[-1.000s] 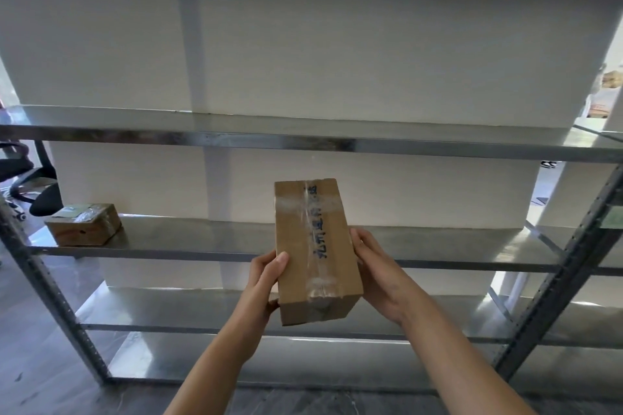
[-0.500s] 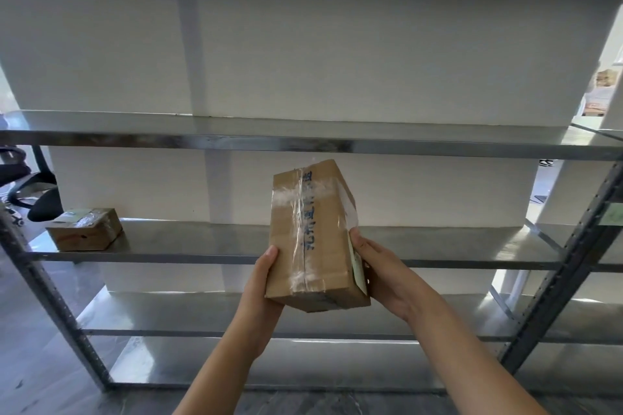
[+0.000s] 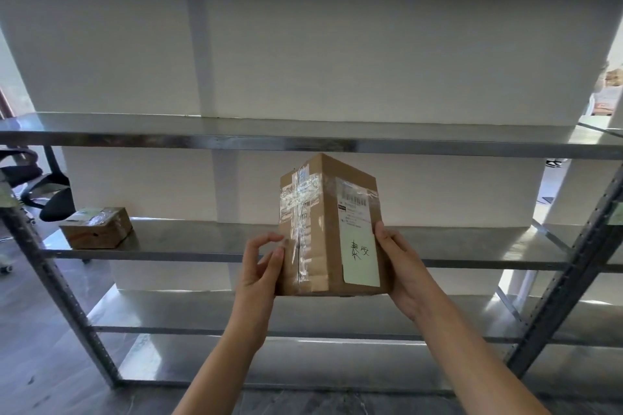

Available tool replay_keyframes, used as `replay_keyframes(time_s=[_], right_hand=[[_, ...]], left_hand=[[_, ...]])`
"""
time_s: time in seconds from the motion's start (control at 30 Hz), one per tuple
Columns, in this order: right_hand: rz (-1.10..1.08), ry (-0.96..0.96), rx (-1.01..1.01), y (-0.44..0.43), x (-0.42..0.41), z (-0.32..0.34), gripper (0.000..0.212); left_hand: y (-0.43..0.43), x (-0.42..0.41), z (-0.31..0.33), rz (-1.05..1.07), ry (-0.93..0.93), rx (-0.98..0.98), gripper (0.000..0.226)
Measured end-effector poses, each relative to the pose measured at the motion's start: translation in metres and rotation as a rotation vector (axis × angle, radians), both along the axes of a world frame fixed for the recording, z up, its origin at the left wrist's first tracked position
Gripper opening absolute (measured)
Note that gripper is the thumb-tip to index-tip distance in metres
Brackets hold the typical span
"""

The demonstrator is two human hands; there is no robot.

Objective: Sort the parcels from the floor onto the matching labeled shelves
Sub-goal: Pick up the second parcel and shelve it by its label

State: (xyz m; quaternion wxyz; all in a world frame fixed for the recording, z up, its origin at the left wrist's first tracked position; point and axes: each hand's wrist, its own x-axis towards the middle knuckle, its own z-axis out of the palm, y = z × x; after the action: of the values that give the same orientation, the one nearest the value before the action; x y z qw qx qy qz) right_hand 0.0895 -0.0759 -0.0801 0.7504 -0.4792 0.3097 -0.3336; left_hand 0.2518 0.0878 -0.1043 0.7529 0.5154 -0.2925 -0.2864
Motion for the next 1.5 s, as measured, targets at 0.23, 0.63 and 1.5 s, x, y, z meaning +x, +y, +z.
replay_keyframes(time_s=[0.23,0.63,1.5], right_hand=[[0.034,-0.059,0.033,-0.001,-0.011,0.003,0.043],[-0.034,-0.063,-0.041,-0.004,-0.010,-0.005,0.017],[0.249,-0.237,-0.044,0.058,0.103,0.012,0.036]], left_hand=[[-0.002,-0.007,-0.003,-0.024,-0.128,0.027,0.028],[-0.014,-0.019,-0.015,0.093,-0.173,0.075,0.030],[0.047,0.061,-0.010,0.354,-0.181,0.096,0.033]])
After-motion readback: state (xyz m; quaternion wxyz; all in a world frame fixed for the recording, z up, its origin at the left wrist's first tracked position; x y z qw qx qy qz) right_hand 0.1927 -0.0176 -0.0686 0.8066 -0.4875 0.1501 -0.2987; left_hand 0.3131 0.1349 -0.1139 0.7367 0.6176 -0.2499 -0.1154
